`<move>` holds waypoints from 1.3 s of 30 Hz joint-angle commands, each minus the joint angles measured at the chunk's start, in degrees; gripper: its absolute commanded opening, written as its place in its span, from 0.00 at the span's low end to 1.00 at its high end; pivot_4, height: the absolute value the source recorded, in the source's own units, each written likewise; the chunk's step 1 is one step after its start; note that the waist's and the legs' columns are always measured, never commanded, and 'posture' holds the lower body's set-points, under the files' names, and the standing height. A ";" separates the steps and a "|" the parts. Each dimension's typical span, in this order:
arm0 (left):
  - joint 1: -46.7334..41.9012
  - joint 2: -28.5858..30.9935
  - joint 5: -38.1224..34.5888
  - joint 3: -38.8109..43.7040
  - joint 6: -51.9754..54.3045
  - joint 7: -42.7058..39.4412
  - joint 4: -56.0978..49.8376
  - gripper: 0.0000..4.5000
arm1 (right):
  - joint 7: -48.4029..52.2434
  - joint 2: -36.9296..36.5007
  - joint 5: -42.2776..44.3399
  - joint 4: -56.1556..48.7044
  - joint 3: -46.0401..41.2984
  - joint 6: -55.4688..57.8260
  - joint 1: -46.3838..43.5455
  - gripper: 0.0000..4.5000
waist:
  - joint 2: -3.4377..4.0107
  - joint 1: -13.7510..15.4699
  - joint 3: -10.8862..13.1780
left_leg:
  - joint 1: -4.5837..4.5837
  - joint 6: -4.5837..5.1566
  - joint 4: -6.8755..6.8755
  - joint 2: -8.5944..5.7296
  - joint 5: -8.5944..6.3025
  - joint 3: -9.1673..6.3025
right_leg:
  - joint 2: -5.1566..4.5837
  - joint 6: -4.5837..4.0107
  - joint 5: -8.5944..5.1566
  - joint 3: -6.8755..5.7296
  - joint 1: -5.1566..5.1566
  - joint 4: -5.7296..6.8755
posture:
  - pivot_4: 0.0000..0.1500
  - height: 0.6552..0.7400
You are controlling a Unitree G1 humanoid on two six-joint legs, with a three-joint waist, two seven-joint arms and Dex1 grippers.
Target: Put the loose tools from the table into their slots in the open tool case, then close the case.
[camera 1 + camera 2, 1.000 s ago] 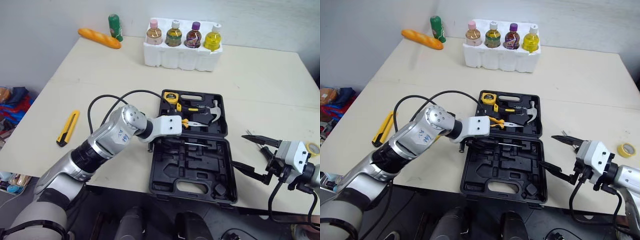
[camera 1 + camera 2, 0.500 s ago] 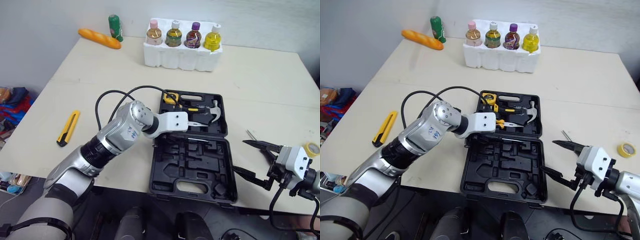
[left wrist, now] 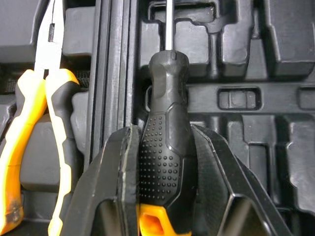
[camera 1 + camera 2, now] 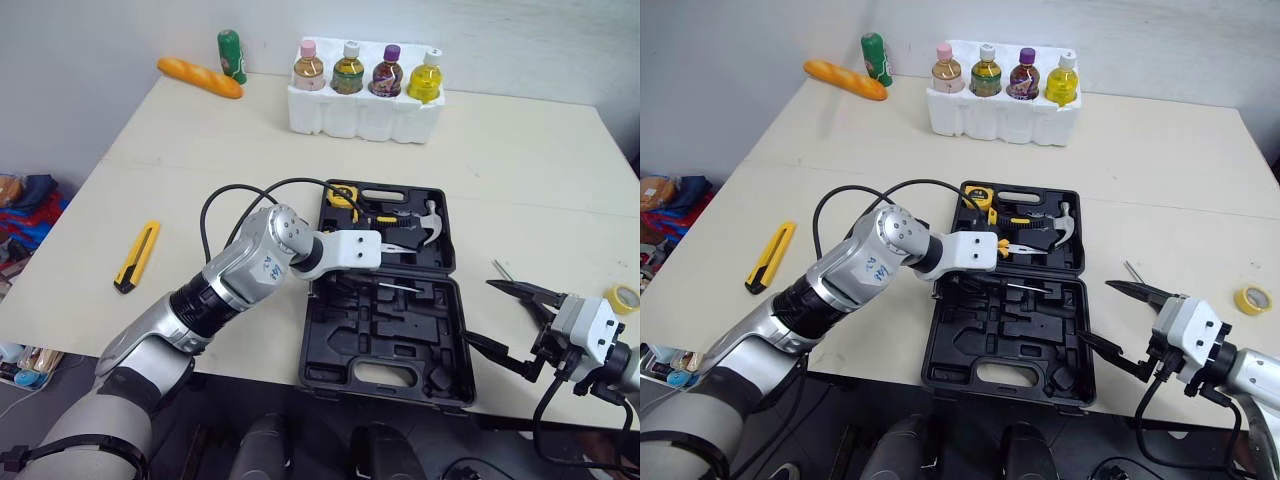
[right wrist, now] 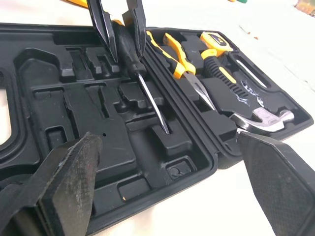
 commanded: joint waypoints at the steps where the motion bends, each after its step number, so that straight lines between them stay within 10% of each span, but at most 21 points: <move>1: 0.66 0.07 1.73 -0.66 -1.24 0.18 -0.25 0.25 | 0.32 -0.94 0.49 -0.64 -3.21 -1.02 0.41 1.00 | 0.00 0.00 0.00 | 0.00 0.00 0.00 0.00 0.00 0.00 | 0.00 0.00 0.00 0.00 0.01 0.00 | 1.00 1.00; 8: 1.44 -0.38 2.15 0.03 -2.48 0.77 0.33 0.25 | 0.40 -0.70 0.59 -0.62 -3.95 -1.14 0.54 1.00 | 0.02 -0.01 -0.01 | 0.01 0.01 0.04 0.00 0.00 -0.01 | -0.01 0.00 0.00 0.00 0.02 0.04 | 1.00 1.00; 16: 0.53 -0.01 0.41 4.17 -4.84 -0.43 0.00 0.99 | -1.40 0.53 2.15 -2.33 -4.75 0.25 1.46 1.00 | 0.07 -0.26 -0.04 | 0.00 0.02 0.05 0.01 0.01 -0.03 | 0.01 0.00 0.00 -0.03 0.01 0.04 | 1.00 1.00; 27: 2.83 -4.88 -13.76 18.48 -10.69 -2.84 -4.12 0.99 | -1.51 1.01 2.03 -2.50 -4.00 0.26 1.61 1.00 | 0.11 -0.01 -0.04 | -0.01 0.02 0.06 -0.01 0.01 -0.05 | -0.03 0.00 0.00 -0.04 0.03 0.06 | 1.00 1.00; 31: 4.32 -7.80 -29.02 30.94 -6.51 -4.89 -4.78 0.72 | -1.03 0.86 2.08 -1.77 -3.99 -0.03 1.34 1.00 | 0.16 -0.45 -0.05 | 0.02 -0.02 0.04 0.05 0.03 -0.03 | 0.03 0.00 0.00 -0.04 0.01 0.08 | 1.00 1.00; 39: 12.77 -7.74 -25.85 28.31 -16.41 -1.57 1.37 0.00 | 1.40 0.24 1.91 2.56 -3.58 -1.36 -1.02 1.00 | 0.20 -0.10 -0.08 | 0.07 0.03 0.11 -0.03 0.03 -0.06 | -0.02 0.04 0.02 -0.03 0.10 0.11 | 1.00 1.00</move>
